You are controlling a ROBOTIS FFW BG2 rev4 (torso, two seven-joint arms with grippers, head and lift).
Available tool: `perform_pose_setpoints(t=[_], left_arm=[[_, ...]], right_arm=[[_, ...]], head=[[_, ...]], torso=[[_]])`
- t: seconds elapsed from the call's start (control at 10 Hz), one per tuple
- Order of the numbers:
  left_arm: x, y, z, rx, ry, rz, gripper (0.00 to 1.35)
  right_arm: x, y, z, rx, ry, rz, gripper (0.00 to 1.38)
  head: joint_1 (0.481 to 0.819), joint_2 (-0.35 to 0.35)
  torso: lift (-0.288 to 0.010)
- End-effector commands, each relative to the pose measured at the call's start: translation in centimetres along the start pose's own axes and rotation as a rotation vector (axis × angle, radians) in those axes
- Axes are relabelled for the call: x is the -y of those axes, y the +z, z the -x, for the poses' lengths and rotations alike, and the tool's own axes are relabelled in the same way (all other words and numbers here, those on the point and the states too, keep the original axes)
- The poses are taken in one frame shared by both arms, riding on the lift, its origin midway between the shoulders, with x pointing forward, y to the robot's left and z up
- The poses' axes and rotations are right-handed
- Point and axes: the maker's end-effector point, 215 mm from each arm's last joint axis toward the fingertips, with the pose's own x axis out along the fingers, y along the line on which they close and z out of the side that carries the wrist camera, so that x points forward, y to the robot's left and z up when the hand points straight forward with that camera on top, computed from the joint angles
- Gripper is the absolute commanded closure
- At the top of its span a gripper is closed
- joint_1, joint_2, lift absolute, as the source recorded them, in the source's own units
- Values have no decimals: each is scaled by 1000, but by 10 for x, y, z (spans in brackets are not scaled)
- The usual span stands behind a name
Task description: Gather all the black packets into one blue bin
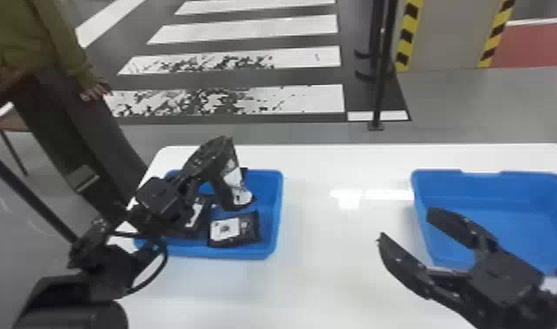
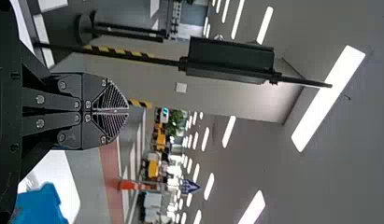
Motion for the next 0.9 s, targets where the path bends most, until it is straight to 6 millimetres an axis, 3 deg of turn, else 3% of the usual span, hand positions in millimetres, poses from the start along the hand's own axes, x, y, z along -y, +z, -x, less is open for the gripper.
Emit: perform_pose_setpoints(t=[0.0,0.2,0.4,0.5,0.6,0.7,0.8], left_arm=[[-40,-10,24,-77,74,-78,1213],[-83,-31,37,-152,140,-147,1213],[-111,-64,28,-217,156,-148,1213],[-111,-82,23,-260,151,-118,1067],[-102,-90,22,-245,154,-56,458],[-95,-96,28,-232,159,-30,58],[-87,-98,36,-209,158,-27,99]], right_arm=[[29,-25,36,-30,-97,-38,140],[56,-65,78,-96,-196,-78,142],[52,-96,91,-137,-204,-140,148],[52,-101,92,-144,-204,-148,148],[51,-102,92,-145,-202,-149,148],[54,-104,97,-146,-214,-154,148],[59,-107,105,-145,-234,-164,144]], head=[[695,169],[695,173],[695,174],[695,177],[695,178],[695,170],[695,159]], torso=[[-110],[-110],[-110],[-110],[-110],[-110],[-110]])
